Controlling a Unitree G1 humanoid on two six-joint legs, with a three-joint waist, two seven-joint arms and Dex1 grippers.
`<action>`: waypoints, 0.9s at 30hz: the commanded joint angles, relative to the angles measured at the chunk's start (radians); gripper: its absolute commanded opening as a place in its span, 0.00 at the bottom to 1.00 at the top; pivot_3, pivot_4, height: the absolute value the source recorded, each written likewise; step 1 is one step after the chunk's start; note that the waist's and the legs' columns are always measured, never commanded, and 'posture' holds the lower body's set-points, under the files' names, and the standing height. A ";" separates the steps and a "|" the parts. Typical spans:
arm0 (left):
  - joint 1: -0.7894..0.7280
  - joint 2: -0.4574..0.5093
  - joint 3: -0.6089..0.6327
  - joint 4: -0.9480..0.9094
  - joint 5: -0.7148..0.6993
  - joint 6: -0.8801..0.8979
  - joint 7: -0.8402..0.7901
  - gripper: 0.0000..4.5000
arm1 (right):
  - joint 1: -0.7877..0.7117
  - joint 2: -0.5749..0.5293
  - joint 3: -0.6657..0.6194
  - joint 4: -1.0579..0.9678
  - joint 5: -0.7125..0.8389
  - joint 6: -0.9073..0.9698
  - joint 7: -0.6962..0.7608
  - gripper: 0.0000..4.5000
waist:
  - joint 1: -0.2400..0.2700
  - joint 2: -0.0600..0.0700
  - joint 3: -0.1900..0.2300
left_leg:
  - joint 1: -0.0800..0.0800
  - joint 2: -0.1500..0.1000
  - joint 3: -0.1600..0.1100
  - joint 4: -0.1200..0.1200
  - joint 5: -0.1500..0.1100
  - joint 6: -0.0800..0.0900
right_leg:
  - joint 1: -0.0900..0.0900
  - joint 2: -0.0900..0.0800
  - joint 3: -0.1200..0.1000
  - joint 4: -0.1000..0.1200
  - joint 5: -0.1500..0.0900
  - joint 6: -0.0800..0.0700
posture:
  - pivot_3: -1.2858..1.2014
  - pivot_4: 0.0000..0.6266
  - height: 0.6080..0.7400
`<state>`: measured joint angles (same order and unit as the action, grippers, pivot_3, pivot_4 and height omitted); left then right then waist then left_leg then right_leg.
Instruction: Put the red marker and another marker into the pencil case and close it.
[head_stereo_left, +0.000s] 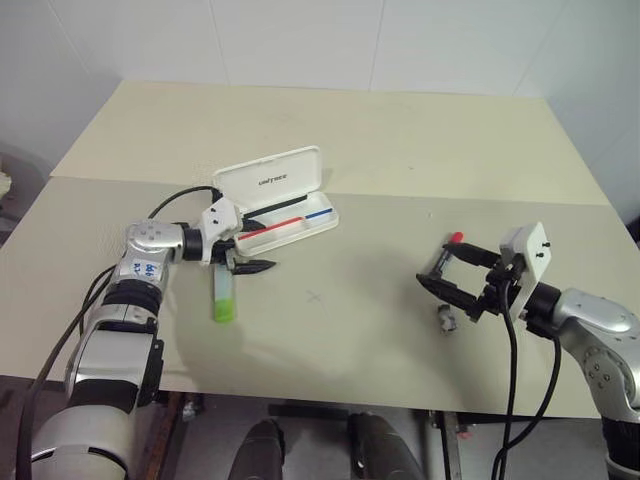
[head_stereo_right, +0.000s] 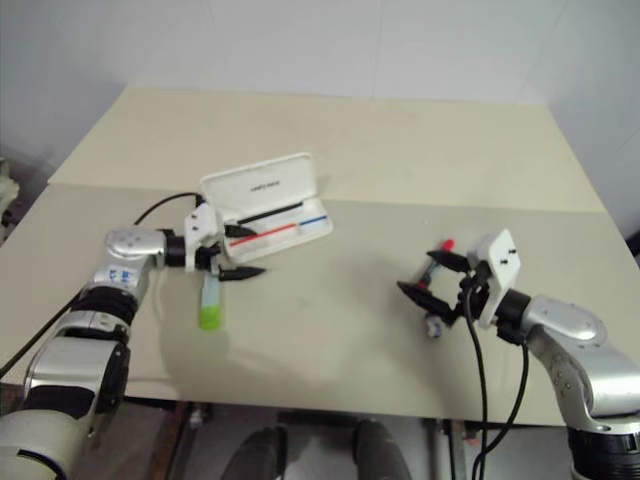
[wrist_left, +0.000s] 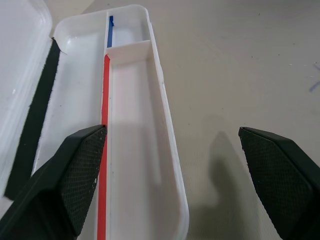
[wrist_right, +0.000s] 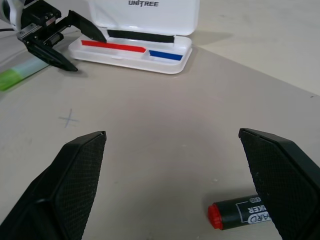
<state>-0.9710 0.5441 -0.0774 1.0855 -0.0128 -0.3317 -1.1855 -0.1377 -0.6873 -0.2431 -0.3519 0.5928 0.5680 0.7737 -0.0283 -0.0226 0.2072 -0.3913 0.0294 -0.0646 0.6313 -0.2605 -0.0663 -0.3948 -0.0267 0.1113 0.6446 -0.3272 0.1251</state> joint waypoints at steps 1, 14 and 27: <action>-0.037 0.003 -0.045 0.023 0.074 -0.041 0.028 1.00 | 0.008 0.008 -0.007 -0.037 0.001 -0.021 -0.012 1.00 | 0.000 0.000 0.000 | 0.000 0.000 0.000 0.000 0.000 0.000 | 0.000 0.000 0.000 0.000 0.000 0.000 | 0.52 0.24 1.00; -0.091 -0.005 -0.140 0.078 0.200 -0.005 0.093 0.65 | 0.002 0.018 -0.003 -0.044 0.000 -0.018 -0.032 1.00 | -0.001 0.000 0.000 | 0.003 -0.001 0.000 0.001 0.004 0.004 | 0.003 0.000 0.001 0.002 0.003 0.001 | 0.52 0.24 1.00; -0.086 0.013 -0.104 0.031 0.163 -0.016 0.069 0.01 | -0.033 0.004 0.001 -0.009 -0.013 -0.024 -0.007 1.00 | -0.002 0.000 0.000 | 0.003 -0.001 0.000 -0.001 0.009 0.009 | 0.002 0.001 0.002 0.001 0.006 0.001 | 0.52 0.24 1.00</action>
<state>-1.0579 0.5399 -0.1839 1.1363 0.1485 -0.3447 -1.1114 -0.1596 -0.6701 -0.2379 -0.3493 0.5780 0.5645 0.7576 -0.0308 -0.0231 0.2074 -0.3885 0.0285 -0.0644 0.6295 -0.2516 -0.0578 -0.3929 -0.0255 0.1137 0.6458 -0.3212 0.1262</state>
